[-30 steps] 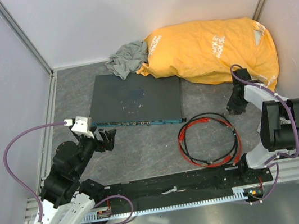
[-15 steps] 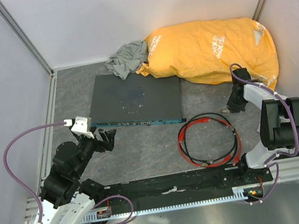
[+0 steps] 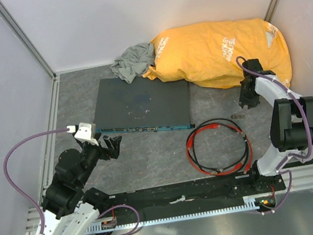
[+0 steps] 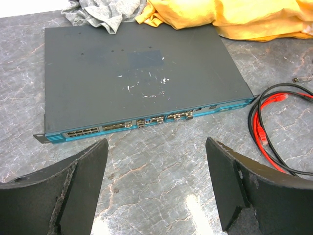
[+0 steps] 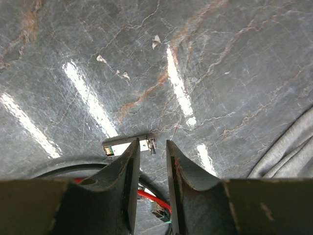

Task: Insert the plug into the switch port
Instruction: Pick up the plug from the center of the board.

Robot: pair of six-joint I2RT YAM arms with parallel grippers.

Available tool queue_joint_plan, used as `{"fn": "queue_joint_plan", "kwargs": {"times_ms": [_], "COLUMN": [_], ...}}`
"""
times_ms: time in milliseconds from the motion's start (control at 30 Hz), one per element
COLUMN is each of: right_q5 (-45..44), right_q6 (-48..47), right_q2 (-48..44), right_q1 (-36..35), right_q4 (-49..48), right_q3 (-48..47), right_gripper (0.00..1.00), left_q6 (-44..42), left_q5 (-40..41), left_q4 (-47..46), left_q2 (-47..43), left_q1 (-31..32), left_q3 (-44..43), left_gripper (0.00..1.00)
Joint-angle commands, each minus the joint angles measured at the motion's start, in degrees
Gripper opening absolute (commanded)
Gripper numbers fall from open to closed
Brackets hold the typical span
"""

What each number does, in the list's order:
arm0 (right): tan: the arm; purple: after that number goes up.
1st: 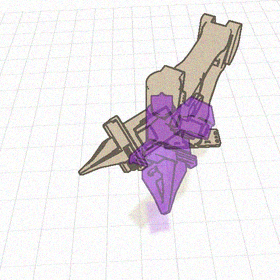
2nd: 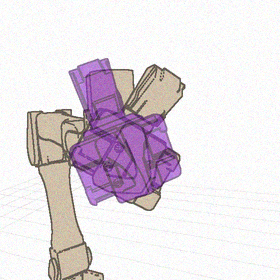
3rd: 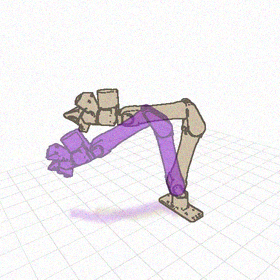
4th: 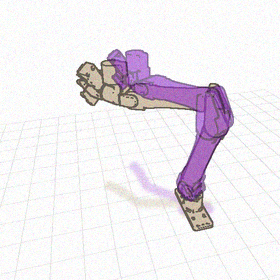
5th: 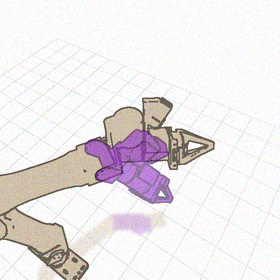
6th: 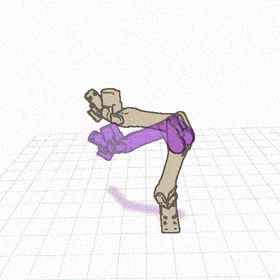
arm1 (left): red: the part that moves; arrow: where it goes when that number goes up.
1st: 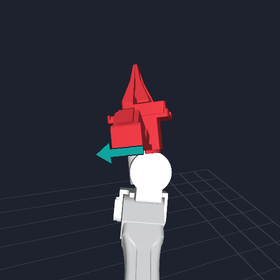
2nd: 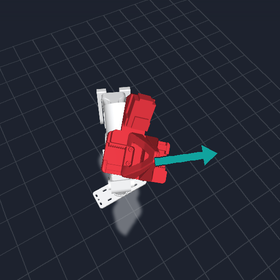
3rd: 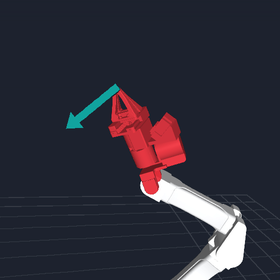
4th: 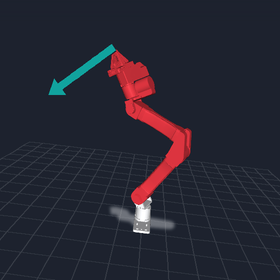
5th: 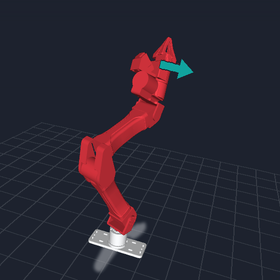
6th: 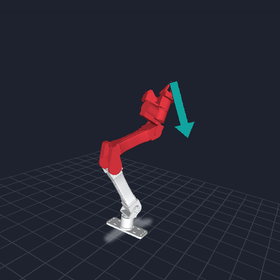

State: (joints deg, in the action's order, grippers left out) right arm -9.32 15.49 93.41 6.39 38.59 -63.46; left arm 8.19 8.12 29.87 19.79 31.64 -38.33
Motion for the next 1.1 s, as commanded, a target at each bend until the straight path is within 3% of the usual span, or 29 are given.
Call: {"fn": "queue_joint_plan", "kwargs": {"times_ms": [0,433,633,667,733,1067], "right_q5": [2.29,6.16,8.35,8.62,9.15,24.96], "right_q6": [-4.67,-5.03,-3.98,-3.71,-2.92,10.26], "right_q2": [3.44,7.84,6.53,5.31,3.81,-12.87], "right_q1": [0.46,1.78,1.87,1.87,1.87,-0.67], "right_q4": [4.91,5.18,4.92,4.92,5.09,-4.48], "right_q3": [-3.95,-3.51,-2.72,-2.55,-2.37,5.53], "right_gripper": [0.34,0.29,0.13,0.05,0.0,0.0], "left_q6": [-2.65,-2.65,-2.56,-2.56,-2.56,-1.51], "left_q5": [-1.26,-1.44,-1.35,-1.27,-1.18,-2.14], "left_q4": [-2.09,-2.09,-2.09,-2.09,-2.09,-3.41], "left_q2": [-1.16,-2.04,-1.69,-1.69,-1.42,1.39], "left_q1": [0.27,0.35,0.35,0.35,0.35,0.27], "left_q3": [0.27,0.45,0.36,0.44,0.36,0.71], "left_gripper": [0.87,0.86,0.86,0.86,0.86,0.86]}}
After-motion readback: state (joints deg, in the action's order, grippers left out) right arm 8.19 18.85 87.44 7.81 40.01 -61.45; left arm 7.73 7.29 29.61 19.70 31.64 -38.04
